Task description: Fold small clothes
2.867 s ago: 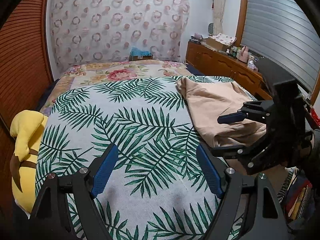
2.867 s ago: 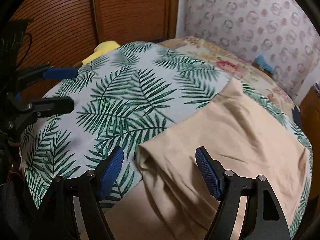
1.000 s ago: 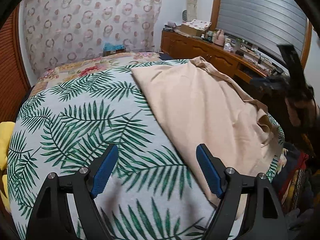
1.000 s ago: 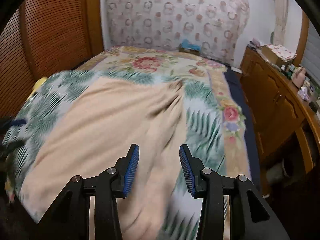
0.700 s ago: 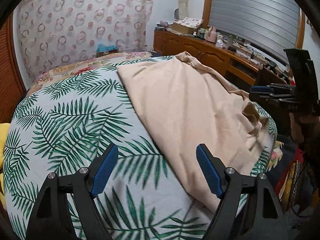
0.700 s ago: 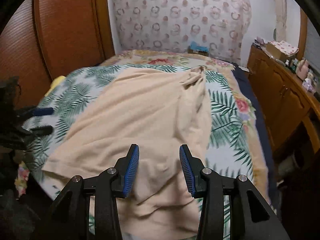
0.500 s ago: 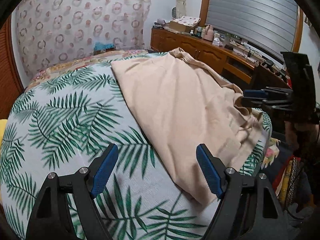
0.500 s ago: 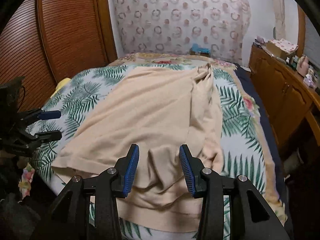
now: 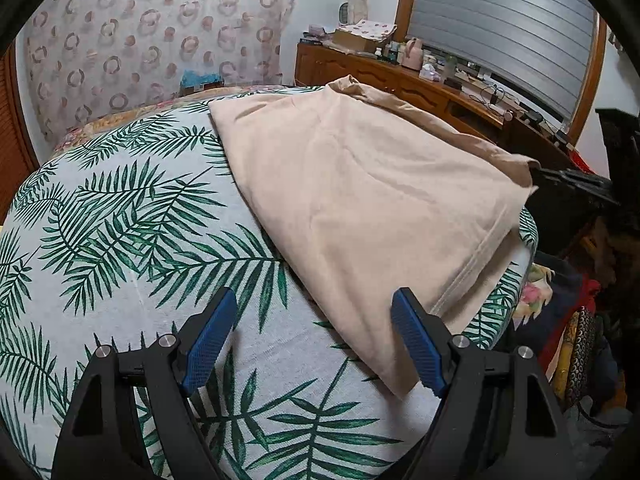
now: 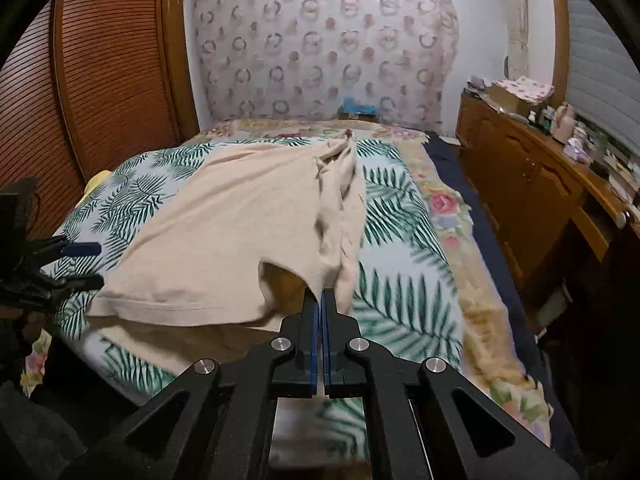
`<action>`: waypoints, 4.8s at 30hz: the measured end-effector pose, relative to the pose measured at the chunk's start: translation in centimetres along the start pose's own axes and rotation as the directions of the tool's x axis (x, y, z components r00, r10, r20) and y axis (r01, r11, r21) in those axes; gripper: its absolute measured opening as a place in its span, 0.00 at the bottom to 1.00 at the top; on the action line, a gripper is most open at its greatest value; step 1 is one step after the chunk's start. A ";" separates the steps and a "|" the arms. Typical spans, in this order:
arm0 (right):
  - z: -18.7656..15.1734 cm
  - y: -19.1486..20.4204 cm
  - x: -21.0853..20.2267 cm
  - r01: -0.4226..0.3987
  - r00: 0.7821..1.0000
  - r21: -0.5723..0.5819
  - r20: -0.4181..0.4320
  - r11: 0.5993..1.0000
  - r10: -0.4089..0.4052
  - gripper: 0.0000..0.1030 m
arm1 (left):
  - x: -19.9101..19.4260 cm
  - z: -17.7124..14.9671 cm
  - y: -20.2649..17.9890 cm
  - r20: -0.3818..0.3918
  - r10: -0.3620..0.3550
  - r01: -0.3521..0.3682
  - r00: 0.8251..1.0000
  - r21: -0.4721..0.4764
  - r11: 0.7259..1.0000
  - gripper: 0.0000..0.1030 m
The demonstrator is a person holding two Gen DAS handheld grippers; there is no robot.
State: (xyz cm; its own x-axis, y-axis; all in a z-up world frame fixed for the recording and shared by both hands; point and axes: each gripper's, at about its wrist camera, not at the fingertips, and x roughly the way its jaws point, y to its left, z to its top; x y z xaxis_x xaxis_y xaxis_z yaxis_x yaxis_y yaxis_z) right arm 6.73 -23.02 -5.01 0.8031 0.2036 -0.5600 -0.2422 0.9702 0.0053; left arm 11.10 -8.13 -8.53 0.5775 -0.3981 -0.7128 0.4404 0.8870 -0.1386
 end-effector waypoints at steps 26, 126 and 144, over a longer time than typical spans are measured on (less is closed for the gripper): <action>-0.1 0.6 -0.5 0.015 1.000 0.071 0.012 0.997 -0.016 0.47 | 0.0 -0.6 -0.3 0.010 -0.026 0.027 1.000 -0.016 1.000 0.78; 15.7 0.9 10.7 -0.089 0.978 -0.160 0.172 0.983 0.116 0.07 | 4.9 18.8 8.7 0.219 0.083 -0.065 0.972 -0.085 0.994 0.02; 20.3 -0.9 16.3 -0.080 0.992 -0.026 0.097 0.996 0.082 0.58 | 10.7 18.5 10.8 0.088 0.075 -0.066 0.993 -0.097 0.993 0.69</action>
State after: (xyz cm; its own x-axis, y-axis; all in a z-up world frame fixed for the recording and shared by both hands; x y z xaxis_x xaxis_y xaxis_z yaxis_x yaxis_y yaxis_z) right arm 31.06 -17.88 2.73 0.8294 0.2944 -0.4748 -0.3197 0.9471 0.0288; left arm 34.83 -7.13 -4.93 0.6672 -0.3496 -0.6577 0.3324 0.9300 -0.1571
